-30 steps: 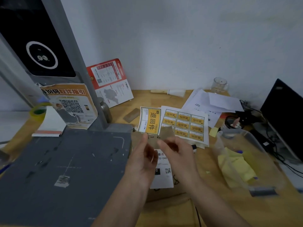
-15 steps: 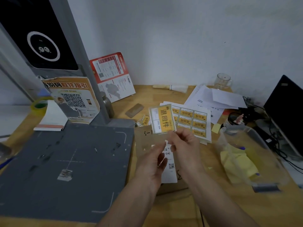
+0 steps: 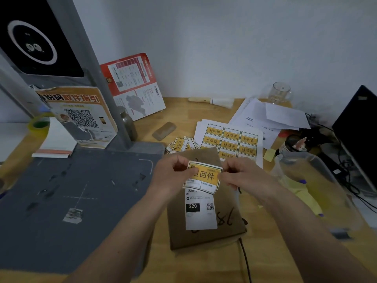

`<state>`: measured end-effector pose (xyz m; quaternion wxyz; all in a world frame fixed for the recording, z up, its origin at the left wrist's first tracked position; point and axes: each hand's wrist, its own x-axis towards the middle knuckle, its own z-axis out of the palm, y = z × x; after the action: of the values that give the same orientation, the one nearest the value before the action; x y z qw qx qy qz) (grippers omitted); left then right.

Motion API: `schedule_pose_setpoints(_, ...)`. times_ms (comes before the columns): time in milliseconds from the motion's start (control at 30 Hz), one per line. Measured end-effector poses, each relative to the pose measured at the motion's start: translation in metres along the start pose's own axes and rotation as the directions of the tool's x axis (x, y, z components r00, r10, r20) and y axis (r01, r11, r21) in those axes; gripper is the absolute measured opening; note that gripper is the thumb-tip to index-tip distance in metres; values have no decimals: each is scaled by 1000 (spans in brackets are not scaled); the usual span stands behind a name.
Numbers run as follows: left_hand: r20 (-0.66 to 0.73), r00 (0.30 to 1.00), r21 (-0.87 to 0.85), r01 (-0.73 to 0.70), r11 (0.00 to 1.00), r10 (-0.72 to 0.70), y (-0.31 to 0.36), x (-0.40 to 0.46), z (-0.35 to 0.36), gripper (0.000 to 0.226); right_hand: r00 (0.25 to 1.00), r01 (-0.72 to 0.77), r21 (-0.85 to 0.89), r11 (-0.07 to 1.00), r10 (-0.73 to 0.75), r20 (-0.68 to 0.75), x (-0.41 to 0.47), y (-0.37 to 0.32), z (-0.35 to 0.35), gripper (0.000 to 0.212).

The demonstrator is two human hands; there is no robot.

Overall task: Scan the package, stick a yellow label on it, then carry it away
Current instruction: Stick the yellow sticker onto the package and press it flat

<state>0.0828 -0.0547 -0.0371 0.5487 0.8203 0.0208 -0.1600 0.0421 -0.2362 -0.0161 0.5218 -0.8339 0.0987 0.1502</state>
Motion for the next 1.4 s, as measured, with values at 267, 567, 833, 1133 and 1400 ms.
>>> schedule_pose_setpoints(267, 21, 982, -147, 189, 971, -188, -13, 19, 21, 13, 972, -75, 207, 975, 118, -204, 34, 34, 13, 22)
schedule_pose_setpoints(567, -154, 973, -209, 137, 968, -171, -13, 52, 29, 41, 922, -52, 333, 942, 173, -345, 74, 45, 23, 18)
schedule_pose_setpoints(833, -303, 922, 288, -152, 946, 240, -54, 52, 37, 44, 910, -108, 234, 966, 191, -367, 98, 50, 27, 17)
schedule_pose_setpoints(1133, 26, 871, 656, -385, 649, 491, -81, 49, 42, 46, 911, -129, 119, 985, 165, -378, 108, 55, 29, 14)
schedule_pose_setpoints(1400, 160, 918, 802, -336, 495, 363, -84, 52, 42, 57, 904, -150, 4, 989, 139, -404, 112, 56, 32, 16)
